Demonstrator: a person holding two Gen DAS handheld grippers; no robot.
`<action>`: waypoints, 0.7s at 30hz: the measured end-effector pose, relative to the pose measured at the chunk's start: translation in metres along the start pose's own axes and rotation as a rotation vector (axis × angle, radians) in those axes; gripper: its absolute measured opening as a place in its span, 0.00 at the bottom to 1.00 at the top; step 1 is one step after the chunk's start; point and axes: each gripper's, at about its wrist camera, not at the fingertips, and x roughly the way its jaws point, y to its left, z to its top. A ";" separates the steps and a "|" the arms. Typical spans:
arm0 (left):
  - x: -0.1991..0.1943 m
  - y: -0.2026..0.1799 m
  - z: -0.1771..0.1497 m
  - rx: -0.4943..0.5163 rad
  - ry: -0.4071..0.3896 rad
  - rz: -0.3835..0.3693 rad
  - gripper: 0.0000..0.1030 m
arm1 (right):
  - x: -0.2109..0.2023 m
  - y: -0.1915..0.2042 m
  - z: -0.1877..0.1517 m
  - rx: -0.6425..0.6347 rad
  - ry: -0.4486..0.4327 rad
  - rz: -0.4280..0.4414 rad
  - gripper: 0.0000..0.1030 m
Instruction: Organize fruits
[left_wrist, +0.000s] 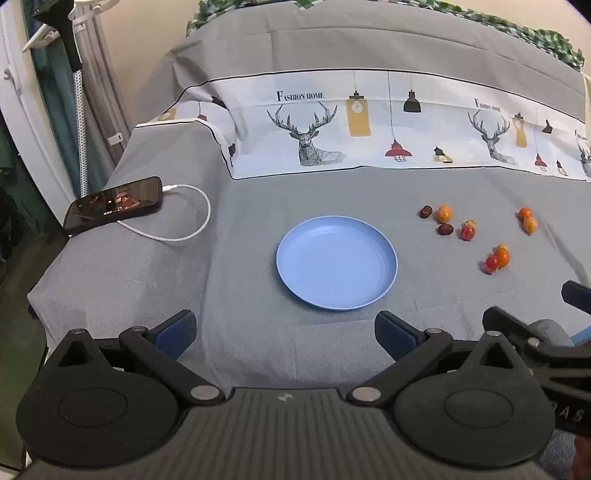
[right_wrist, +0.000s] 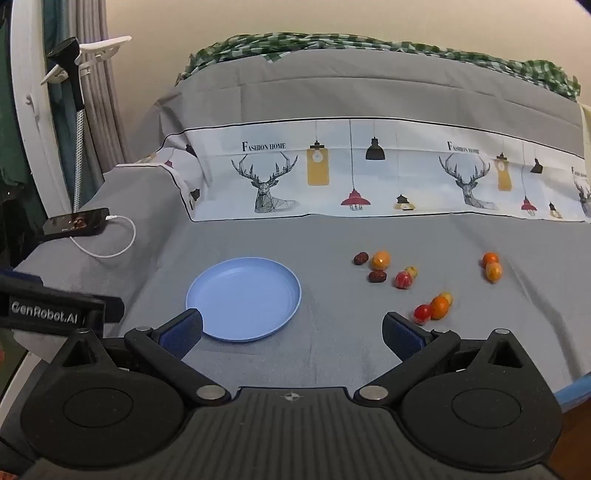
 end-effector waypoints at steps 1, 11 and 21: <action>-0.001 0.000 0.000 0.004 -0.001 -0.001 1.00 | 0.001 -0.002 0.000 0.003 0.008 0.006 1.00; 0.008 0.000 0.000 0.013 0.013 0.013 1.00 | 0.011 -0.012 -0.008 0.019 0.056 0.038 1.00; 0.012 0.004 0.001 0.010 0.028 0.009 1.00 | 0.016 -0.012 -0.007 0.030 0.086 0.038 1.00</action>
